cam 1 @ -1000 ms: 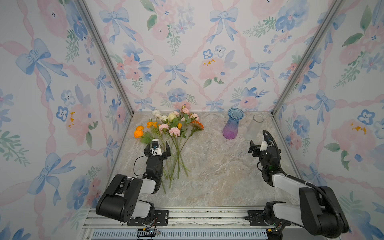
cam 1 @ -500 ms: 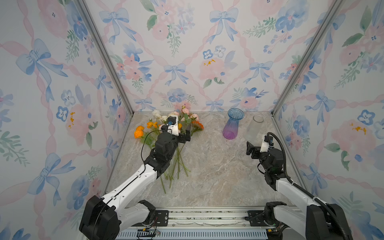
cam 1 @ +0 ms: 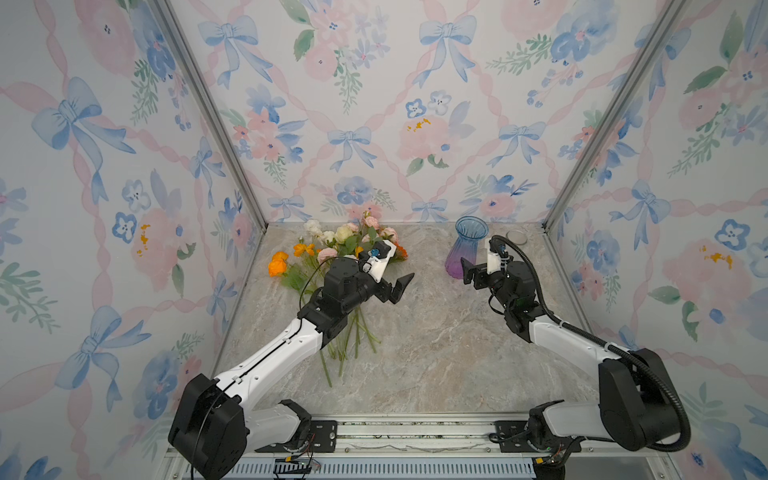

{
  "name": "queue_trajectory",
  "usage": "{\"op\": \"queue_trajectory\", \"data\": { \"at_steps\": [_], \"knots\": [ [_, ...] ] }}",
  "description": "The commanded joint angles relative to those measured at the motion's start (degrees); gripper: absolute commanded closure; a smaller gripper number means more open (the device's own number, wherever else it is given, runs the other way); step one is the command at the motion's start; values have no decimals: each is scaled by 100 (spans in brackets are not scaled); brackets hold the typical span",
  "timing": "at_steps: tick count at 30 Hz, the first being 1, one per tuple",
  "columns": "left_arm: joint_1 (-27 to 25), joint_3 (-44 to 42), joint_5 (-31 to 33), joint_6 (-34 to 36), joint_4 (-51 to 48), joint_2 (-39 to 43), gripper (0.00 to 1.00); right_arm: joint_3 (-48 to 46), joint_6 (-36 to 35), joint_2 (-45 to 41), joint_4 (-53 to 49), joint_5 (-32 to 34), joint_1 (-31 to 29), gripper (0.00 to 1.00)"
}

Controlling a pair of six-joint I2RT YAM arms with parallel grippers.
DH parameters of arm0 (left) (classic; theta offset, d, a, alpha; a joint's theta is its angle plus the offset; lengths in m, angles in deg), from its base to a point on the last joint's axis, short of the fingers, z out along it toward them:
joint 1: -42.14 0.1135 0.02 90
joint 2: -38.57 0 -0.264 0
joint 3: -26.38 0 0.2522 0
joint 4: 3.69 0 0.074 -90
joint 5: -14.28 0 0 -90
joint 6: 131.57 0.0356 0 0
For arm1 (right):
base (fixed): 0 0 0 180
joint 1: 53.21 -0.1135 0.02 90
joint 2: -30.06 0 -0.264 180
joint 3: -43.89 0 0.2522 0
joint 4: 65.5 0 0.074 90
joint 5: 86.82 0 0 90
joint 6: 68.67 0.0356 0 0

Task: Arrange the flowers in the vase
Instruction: 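Grasp the blue-purple vase neck with right gripper while left moves over flowers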

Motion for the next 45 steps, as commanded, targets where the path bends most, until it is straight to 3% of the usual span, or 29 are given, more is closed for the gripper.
{"op": "queue_trajectory", "data": {
  "at_steps": [1, 19, 39, 45],
  "knots": [
    [-25, -40, 122, 81, 277, 226, 2, 214, -81, 485, 319, 325, 1, 3],
    [-31, -15, -244, -20, 299, 145, 2, 962, 255, 2280, 1636, 281, 253, 3],
    [-31, -36, -377, 45, 302, 193, 2, 1633, 263, 2961, 2165, 150, 273, 0],
    [-27, -59, -396, 79, 301, 204, 2, 1629, 276, 3035, 2322, 95, 282, 9]
  ]
}}
